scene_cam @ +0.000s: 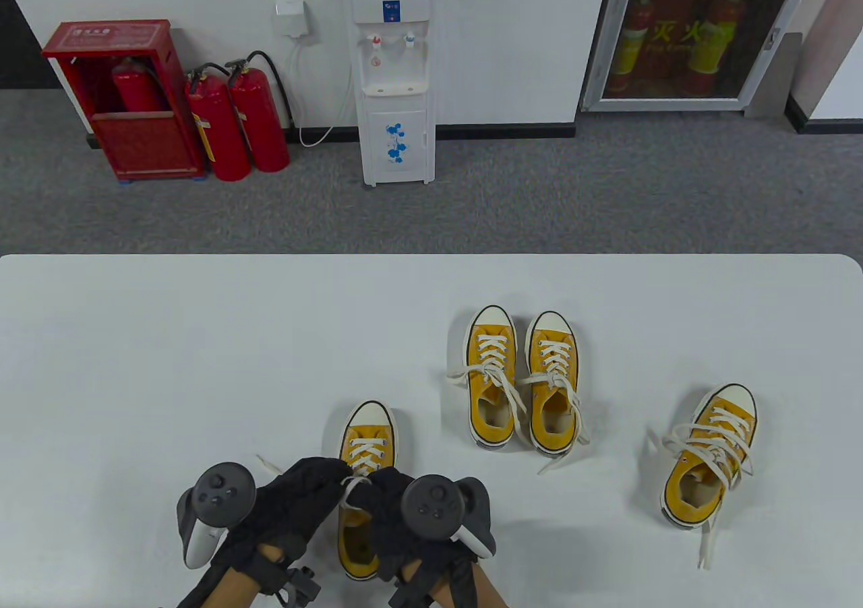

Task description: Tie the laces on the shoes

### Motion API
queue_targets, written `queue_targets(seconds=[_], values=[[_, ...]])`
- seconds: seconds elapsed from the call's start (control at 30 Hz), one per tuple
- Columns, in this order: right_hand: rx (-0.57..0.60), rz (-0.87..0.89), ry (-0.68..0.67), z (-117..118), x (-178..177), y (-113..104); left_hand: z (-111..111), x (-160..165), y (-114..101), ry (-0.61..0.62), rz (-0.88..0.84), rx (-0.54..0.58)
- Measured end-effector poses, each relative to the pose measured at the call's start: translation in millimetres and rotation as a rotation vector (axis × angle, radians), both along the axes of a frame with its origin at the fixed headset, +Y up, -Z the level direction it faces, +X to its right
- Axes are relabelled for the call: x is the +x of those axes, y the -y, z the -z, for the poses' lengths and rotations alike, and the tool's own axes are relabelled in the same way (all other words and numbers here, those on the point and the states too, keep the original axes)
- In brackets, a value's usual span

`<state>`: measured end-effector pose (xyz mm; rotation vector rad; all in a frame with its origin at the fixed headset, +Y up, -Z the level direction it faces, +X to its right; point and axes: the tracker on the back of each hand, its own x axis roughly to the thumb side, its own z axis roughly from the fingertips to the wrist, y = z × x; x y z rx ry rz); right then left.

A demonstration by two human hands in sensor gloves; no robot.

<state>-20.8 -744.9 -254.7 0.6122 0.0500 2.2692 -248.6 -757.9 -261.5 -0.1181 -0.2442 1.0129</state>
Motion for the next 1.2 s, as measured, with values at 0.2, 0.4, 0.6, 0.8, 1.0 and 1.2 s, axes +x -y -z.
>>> queue_targets(seconds=[0.2, 0.4, 0.6, 0.8, 1.0, 1.2], values=[[0.071, -0.053, 0.004, -3.7, -3.1, -3.9, -2.9, 2.5, -4.7, -0.037, 0.02, 0.036], [0.091, -0.083, 0.003, -6.3, -4.9, -7.3, -4.5, 1.3, -8.2, -0.084, 0.067, 0.077], [-0.009, 0.063, 0.016, 1.4, 7.9, -7.7, -0.8, -9.6, -6.2, -0.156, 0.048, 0.047], [-0.099, 0.217, 0.069, 11.1, 25.6, -4.5, 3.3, -22.1, -3.4, -0.228, 0.044, 0.011], [-0.129, 0.29, 0.166, 17.9, 44.1, -1.8, 5.9, -35.8, -1.8, -0.299, 0.027, -0.008], [-0.122, 0.286, 0.267, 22.8, 58.4, 1.5, 6.0, -43.1, -4.1, -0.334, 0.071, -0.01]])
